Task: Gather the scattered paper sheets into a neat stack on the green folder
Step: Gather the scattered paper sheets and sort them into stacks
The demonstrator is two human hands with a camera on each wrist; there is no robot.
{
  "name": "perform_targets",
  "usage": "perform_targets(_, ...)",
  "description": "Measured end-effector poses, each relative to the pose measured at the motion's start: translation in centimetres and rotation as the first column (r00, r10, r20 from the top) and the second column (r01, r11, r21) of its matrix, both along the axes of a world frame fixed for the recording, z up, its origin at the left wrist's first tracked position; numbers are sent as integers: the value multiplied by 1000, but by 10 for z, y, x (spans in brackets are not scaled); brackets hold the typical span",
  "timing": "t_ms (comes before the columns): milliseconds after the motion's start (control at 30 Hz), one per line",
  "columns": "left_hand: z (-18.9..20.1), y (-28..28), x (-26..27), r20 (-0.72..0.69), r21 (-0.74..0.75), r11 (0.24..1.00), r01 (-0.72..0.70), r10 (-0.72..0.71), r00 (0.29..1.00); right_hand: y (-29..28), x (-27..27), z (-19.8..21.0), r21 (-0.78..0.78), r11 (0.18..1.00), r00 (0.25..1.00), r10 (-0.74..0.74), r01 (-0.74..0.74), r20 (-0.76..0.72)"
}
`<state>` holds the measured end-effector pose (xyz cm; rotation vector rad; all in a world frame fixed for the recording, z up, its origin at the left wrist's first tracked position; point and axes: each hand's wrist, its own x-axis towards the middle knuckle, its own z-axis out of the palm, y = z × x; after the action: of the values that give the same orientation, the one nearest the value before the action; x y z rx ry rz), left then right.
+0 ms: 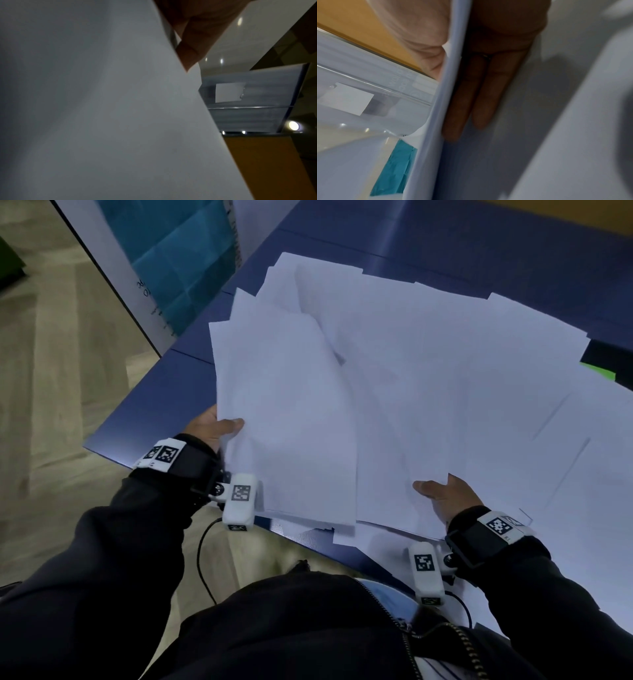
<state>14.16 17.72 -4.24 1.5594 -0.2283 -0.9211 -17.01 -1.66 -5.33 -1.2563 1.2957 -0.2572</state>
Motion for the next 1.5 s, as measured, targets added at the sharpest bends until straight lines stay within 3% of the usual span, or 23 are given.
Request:
perform_targets(167,13,-10,-28,-139,-108,994,21,-37,990,-2,-1,-15,22,999,999,32,-31,-30)
perform_targets(367,33,-26,-34,-118,-188,982,-11,-11,993,-7,-1,-22,53,998,998,45,-43,-36)
perform_targets(467,18,-43,-37,36,74,993,94,-97,995,-15,-5,-39,52,998,998,22,-19,-64)
perform_targets(567,2,-58,-43,219,502,829,245,-396,892,-12,0,-28,108,994,996,-13,22,-85)
perform_targets(633,-5,-66,-50,228,626,732,267,-500,836,-8,4,-15,141,984,994,-103,109,-47)
perform_targets(700,-6,-72,-58,221,675,691,258,-523,823,-11,2,-17,141,977,987,-164,162,-2)
perform_targets(833,-7,-81,-66,236,645,726,239,-487,841,-8,3,-19,27,999,992,39,-36,-123)
perform_targets(933,-8,-86,-70,224,680,687,258,-529,818,-8,2,-22,-71,990,976,104,-120,-192)
perform_targets(1033,-7,-86,-74,233,702,664,257,-556,798,-4,2,-15,-113,986,986,110,-125,-128)
perform_targets(1133,-7,-79,-66,276,618,754,220,-471,838,-4,-4,-7,-136,988,997,78,-73,27)
perform_targets(1233,5,-71,-62,163,350,895,276,-349,923,-4,-11,2,-166,985,985,65,-38,162)
perform_targets(1300,15,-72,-66,82,157,951,268,-283,956,-2,-9,8,-182,983,973,66,-25,222)
perform_targets(1500,44,-86,-76,192,-147,979,144,-115,975,6,8,30,-223,971,939,-1,84,345)
